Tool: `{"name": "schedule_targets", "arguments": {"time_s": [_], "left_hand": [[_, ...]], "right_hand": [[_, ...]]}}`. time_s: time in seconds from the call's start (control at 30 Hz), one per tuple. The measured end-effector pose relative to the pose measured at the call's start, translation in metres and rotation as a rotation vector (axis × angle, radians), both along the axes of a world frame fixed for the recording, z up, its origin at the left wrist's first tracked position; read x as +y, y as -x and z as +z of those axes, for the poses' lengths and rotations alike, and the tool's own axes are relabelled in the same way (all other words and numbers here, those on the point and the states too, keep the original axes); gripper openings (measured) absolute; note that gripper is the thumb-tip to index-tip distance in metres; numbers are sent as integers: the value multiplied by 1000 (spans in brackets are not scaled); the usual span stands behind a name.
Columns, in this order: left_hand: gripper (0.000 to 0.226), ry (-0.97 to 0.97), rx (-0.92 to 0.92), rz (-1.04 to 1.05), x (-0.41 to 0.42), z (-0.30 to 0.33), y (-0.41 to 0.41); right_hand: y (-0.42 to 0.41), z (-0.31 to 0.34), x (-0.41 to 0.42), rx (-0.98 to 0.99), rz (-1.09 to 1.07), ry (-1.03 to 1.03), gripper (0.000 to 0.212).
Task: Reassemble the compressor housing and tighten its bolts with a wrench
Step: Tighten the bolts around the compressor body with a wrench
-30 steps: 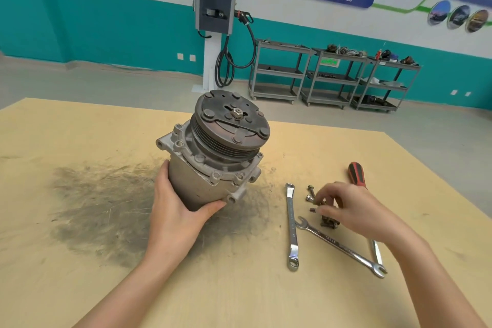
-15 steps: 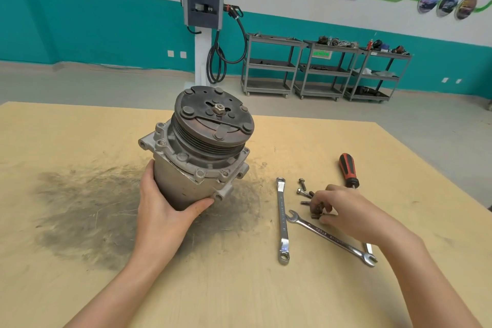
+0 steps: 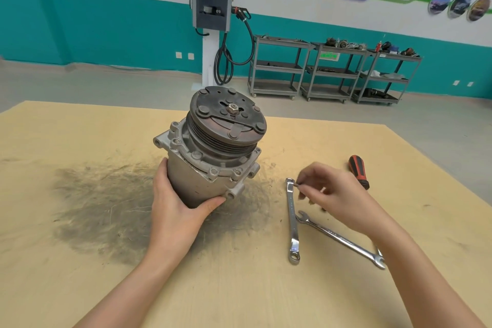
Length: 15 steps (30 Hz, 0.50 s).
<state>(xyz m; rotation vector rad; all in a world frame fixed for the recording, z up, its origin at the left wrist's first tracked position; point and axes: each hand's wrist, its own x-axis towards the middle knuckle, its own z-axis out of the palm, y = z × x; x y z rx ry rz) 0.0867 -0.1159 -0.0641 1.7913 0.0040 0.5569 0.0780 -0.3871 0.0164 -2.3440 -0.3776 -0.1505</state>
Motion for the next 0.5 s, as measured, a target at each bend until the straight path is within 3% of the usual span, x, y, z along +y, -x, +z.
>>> {"name": "schedule_targets", "arguments": {"time_s": [0.2,0.5], "left_hand": [[118,-4,5,-4,1,0,-1],[118,13,-16,3,0,-1,-1]], "right_hand": [[-16,40,44,-112,90,-295,5],[-37,34,65,-157,1,-253,11]]}}
